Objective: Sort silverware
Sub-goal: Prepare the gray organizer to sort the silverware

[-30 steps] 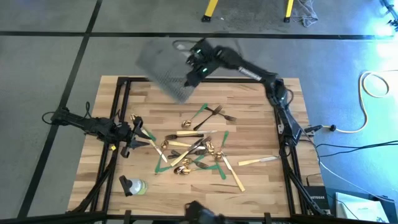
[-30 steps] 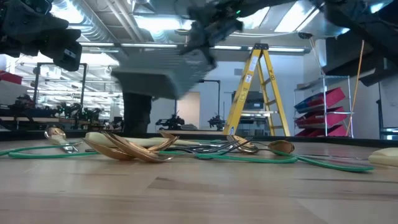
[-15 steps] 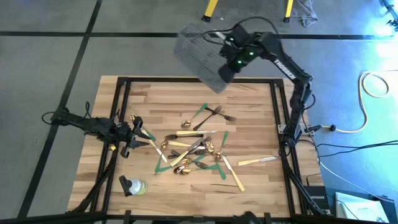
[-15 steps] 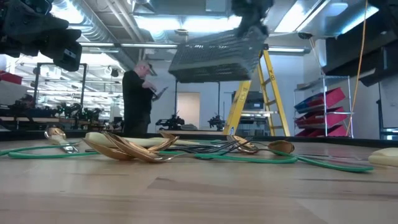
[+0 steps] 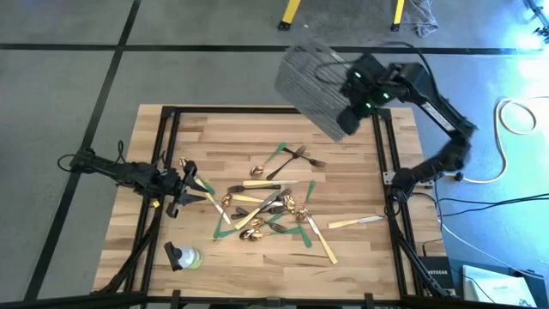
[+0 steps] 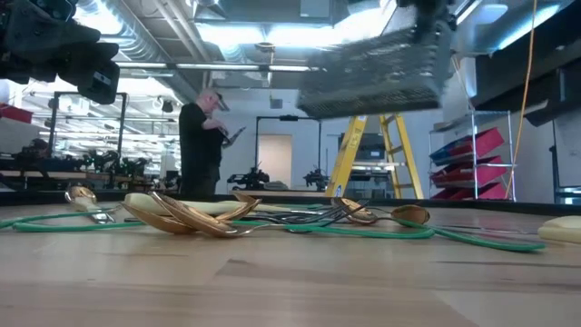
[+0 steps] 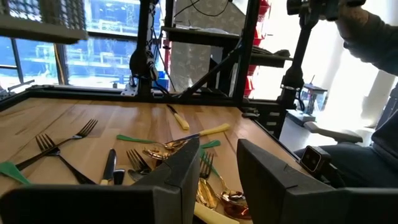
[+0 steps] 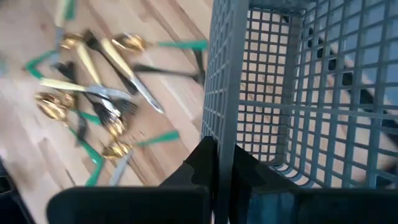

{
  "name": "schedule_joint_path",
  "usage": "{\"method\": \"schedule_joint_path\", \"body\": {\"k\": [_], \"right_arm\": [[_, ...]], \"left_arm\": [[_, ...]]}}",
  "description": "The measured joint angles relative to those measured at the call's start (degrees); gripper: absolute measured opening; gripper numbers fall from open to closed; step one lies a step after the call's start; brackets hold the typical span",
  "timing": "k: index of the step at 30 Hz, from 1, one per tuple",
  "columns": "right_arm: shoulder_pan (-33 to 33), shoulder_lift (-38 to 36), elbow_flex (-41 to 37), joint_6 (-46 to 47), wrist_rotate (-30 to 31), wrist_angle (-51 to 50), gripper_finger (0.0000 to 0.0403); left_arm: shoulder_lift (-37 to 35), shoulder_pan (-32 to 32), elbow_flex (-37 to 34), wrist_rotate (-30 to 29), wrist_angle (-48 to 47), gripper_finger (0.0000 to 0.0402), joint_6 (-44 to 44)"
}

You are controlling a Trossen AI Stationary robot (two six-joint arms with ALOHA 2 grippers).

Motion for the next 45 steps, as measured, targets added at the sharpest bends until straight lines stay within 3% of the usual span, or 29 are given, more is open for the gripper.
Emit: {"method": "schedule_joint_path", "body": {"k": [11, 16, 21, 30, 37, 45], "right_arm": [[0.01, -27.86, -40.75, 9.32, 3.4, 12.06, 0.0], [1.12, -36.25, -52.85, 11.44, 3.37, 15.9, 0.0], [5.76, -39.99, -60.41, 13.12, 3.81, 18.85, 0.0], [17.2, -35.88, -65.24, 18.63, 13.82, 26.86, 0.0], [25.49, -22.81, -61.52, 22.04, 19.83, 28.36, 0.0], [27.81, -10.64, -55.31, 22.26, 22.5, 30.2, 0.0]], "left_arm": [[0.02, 0.01, -0.01, 0.11, 0.0, 0.0092, 0.0], [0.02, 0.02, 0.0, 0.11, 0.0, 0.0092, 0.0], [0.02, 0.01, 0.0, 0.11, 0.0, 0.0092, 0.0], [0.02, 0.0, 0.0, 0.11, 0.0, 0.0092, 0.0], [0.02, 0.02, 0.0, 0.09, 0.0, 0.0092, 0.0], [0.01, 0.01, 0.0, 0.09, 0.0, 0.0092, 0.0]]}}
